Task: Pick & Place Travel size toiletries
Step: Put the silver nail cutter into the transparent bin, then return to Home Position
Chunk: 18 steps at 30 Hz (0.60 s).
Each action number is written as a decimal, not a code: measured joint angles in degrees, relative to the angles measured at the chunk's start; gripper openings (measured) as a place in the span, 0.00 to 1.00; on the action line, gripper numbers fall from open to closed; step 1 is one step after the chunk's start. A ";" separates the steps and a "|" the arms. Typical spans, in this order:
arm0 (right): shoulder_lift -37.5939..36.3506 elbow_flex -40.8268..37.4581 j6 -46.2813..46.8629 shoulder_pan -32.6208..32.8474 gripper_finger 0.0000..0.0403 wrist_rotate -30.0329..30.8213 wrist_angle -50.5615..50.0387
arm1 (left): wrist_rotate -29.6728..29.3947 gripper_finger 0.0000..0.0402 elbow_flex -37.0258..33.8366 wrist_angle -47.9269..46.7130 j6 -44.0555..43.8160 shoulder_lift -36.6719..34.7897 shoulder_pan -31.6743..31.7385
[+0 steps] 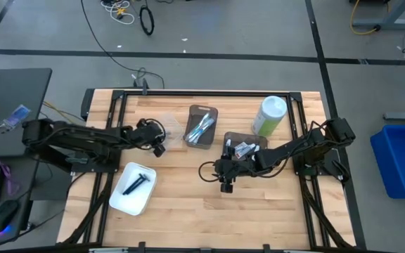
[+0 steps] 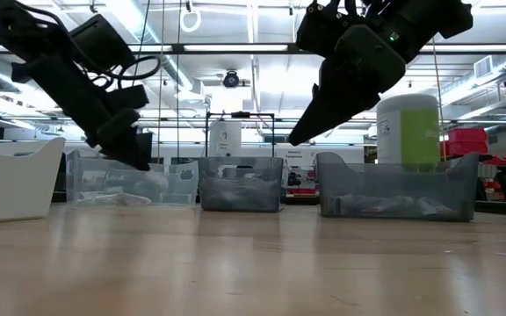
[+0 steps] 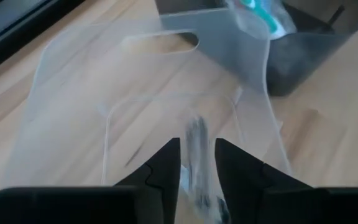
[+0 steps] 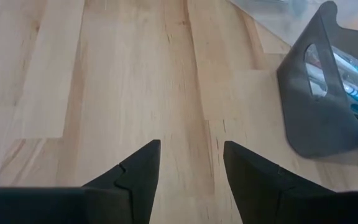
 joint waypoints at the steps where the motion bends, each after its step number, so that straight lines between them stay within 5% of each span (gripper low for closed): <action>1: 0.00 0.00 0.05 0.00 0.47 0.00 -0.02 | -0.01 0.28 0.00 0.79 0.22 0.41 0.00; 11: -0.98 -0.02 -1.01 0.09 0.45 0.04 -0.10 | 1.04 0.32 4.70 -1.17 0.38 0.12 0.00; 18: -12.24 -0.02 -1.55 0.20 0.43 -4.80 -3.57 | 4.78 0.27 16.64 -10.16 10.02 -4.71 -0.02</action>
